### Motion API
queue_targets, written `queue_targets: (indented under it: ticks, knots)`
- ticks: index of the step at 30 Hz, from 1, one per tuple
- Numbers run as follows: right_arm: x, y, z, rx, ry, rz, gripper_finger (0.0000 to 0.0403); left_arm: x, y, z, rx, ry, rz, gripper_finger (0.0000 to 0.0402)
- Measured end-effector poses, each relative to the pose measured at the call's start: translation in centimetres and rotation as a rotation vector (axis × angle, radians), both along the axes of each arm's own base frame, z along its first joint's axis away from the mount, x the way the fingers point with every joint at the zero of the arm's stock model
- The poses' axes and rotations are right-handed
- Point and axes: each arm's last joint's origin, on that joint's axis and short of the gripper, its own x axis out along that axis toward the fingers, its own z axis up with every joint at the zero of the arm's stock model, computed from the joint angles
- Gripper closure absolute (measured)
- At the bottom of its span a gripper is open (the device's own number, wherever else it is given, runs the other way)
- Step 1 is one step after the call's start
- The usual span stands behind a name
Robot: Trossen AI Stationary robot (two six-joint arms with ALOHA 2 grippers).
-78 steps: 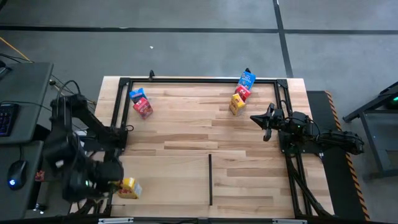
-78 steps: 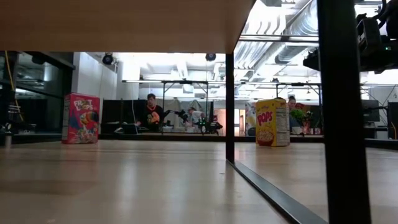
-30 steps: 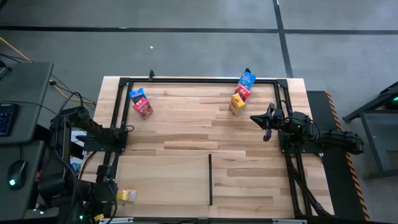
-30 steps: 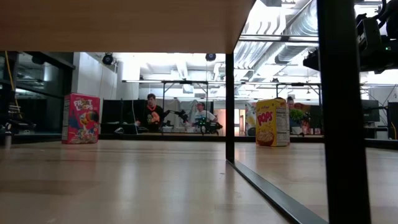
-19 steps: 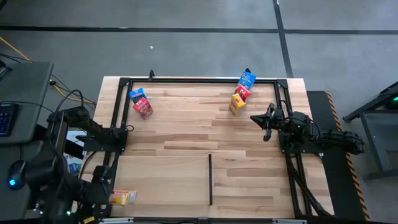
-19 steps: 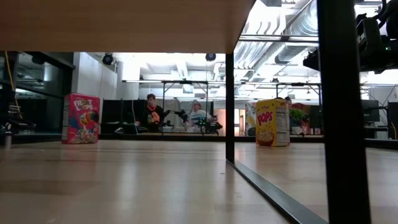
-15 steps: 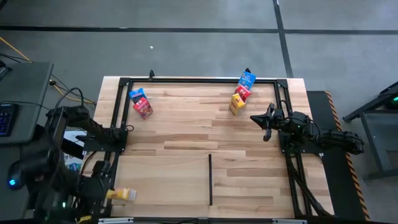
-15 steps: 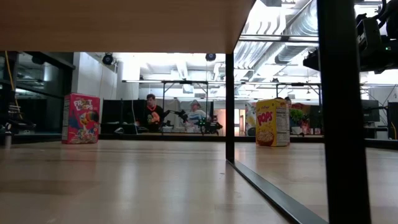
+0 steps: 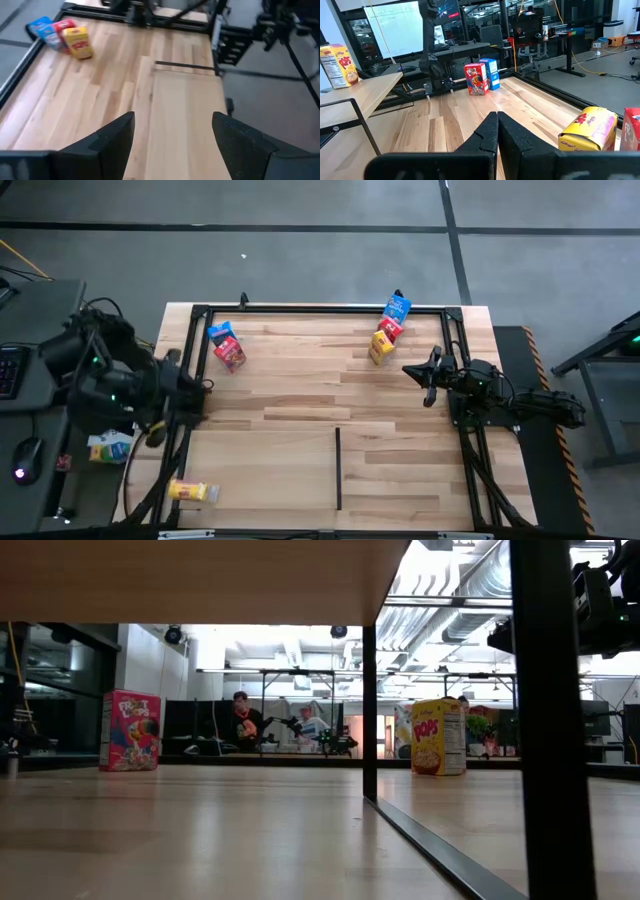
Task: Stack cereal on shelf
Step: Put the yellow cereal box on the shelf
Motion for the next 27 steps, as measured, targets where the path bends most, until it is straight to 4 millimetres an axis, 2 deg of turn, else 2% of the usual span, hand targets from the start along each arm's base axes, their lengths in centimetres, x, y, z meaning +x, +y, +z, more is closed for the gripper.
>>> queue_targets:
  ticks: [4,9,15,21,27]
  knots:
    - [0.0,0.0,0.0,0.0,0.0,0.0,0.0402,-1.0,1.7,-1.5,-0.046,0.003,0.074,0.0145]
    - [0.0,0.0,0.0,0.0,0.0,0.0,0.0402,-1.4,2.4,-5.2,-0.139,-0.027,0.163,0.0146]
    - [0.0,0.0,0.0,0.0,0.0,0.0,0.0402,-0.9,2.8,-8.8,-0.229,-0.225,0.107,0.0146]
    - [0.0,0.0,0.0,0.0,-0.001,0.0,0.0402,-0.4,5.0,-11.3,-0.253,-0.4,0.061,0.0146]
    - [0.0,0.0,0.0,0.0,0.0,0.0,0.0402,0.7,7.3,-12.2,-0.265,-0.556,0.066,0.0146]
